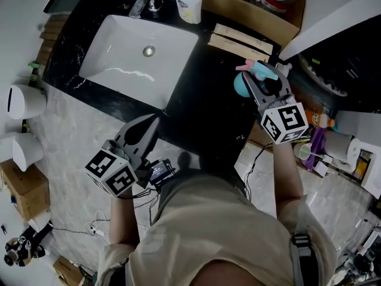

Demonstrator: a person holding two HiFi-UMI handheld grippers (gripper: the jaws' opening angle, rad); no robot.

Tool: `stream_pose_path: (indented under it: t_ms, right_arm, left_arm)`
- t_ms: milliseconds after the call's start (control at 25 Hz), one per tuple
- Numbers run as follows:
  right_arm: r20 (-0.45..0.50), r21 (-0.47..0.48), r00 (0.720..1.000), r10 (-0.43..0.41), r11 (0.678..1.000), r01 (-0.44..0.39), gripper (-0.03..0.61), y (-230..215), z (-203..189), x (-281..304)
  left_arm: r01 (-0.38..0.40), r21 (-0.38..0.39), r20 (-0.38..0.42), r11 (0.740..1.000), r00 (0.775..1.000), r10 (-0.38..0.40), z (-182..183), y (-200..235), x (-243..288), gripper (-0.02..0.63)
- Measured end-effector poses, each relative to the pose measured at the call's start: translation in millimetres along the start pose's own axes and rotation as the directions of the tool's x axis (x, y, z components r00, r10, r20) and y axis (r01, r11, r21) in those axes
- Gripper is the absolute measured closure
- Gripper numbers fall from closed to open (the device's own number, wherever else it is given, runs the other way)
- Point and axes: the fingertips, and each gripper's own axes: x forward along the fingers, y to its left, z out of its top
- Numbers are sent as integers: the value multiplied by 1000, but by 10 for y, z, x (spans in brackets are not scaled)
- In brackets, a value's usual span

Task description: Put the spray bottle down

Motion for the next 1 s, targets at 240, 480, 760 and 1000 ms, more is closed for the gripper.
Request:
stream_pose_path:
  t_ms: [240,480,760,1000]
  right_arm:
    - [2,-17,1000,5,1000,-5,380,-21,-13,58]
    - [5,-18,1000,12,1000,-12,380,-41,-33,106]
    - [25,-21,999,32,999,-32,381,-23,-30,185]
    - [52,-19,997,49,999,-48,380,-3,-14,240]
  left_arm:
    - [-6,21,-13,1000,1000,6,39,2,71,603]
    - [-14,51,-16,999,1000,15,84,-8,158,603]
    - [-5,98,-27,995,1000,8,106,-73,310,603]
    - [-5,110,-37,994,999,9,100,-93,339,603]
